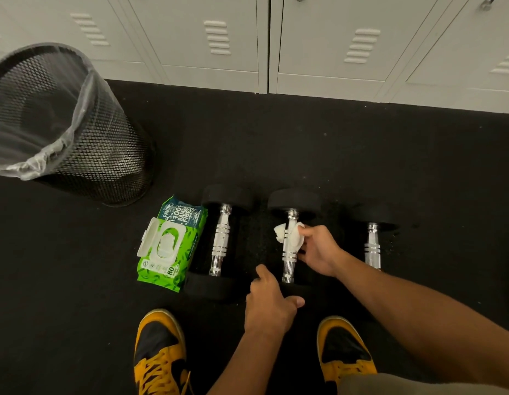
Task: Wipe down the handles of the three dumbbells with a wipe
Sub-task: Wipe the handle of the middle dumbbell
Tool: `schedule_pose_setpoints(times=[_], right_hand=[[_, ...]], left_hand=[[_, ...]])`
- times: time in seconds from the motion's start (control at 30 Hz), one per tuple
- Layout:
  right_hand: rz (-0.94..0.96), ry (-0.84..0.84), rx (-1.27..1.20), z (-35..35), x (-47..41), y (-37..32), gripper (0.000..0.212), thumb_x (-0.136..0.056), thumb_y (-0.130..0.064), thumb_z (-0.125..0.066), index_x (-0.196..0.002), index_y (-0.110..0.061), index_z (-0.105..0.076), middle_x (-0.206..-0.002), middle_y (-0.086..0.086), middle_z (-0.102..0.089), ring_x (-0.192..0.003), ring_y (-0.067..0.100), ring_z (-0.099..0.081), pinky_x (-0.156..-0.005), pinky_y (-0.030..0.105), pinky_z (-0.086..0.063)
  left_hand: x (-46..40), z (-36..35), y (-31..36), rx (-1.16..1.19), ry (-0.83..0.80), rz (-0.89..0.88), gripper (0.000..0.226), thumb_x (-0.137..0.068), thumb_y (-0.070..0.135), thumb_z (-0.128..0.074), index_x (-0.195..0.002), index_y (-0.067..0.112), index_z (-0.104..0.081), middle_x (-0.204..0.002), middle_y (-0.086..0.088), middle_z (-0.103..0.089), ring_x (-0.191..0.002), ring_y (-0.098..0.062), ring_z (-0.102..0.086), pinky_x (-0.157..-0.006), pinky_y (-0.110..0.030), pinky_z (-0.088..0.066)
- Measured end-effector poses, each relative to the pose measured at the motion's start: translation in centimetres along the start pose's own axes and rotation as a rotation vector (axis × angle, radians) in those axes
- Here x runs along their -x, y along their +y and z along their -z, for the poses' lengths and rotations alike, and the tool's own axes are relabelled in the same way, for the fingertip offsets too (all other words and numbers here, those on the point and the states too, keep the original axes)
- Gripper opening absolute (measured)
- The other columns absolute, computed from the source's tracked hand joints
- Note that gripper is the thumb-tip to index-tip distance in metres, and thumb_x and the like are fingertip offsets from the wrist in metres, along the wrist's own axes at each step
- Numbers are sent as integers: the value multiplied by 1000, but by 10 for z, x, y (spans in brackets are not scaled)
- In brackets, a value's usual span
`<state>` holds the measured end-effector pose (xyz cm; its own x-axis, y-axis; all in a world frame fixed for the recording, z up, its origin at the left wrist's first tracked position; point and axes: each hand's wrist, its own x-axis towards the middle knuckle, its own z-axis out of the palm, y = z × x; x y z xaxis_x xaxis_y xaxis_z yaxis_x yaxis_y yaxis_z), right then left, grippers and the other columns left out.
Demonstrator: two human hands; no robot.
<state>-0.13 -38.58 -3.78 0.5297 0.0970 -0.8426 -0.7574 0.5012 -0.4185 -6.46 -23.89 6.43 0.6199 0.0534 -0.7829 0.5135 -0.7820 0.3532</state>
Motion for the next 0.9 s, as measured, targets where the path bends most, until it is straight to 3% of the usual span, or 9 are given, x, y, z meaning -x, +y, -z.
schedule_pose_setpoints(times=[0.53, 0.67, 0.8, 0.9], right_hand=[[-37, 21, 257, 21, 6, 11, 35, -97, -10, -46, -125, -16, -64, -120, 10, -70, -109, 25, -62, -92, 43, -45], [-96, -32, 360, 28, 11, 19, 36, -96, -8, -45, -125, -18, -65, -121, 8, -70, -111, 24, -61, -89, 41, -46], [-187, -114, 460, 35, 16, 37, 39, -93, -6, -47, -125, -15, -66, -117, 6, -72, -114, 23, -65, -104, 44, -44], [-205, -144, 447, 36, 22, 41, 38, -93, -7, -47, -123, -16, -68, -116, 7, -72, -111, 22, -67, -99, 39, -48]], left_hand=[[2, -2, 2, -20, 16, -1, 82, -74, 35, -83, -133, 19, -28, -138, -11, -47, -129, -32, -48, -101, -41, -45], [2, -1, 3, -17, 20, 1, 82, -74, 34, -83, -133, 18, -29, -138, -11, -47, -130, -32, -47, -102, -41, -44], [2, -1, 1, -16, 21, -11, 81, -74, 35, -83, -132, 18, -30, -137, -11, -48, -129, -32, -48, -102, -41, -44], [3, -1, 1, -11, 22, -17, 80, -73, 36, -83, -131, 18, -30, -136, -11, -49, -128, -32, -49, -102, -41, -45]])
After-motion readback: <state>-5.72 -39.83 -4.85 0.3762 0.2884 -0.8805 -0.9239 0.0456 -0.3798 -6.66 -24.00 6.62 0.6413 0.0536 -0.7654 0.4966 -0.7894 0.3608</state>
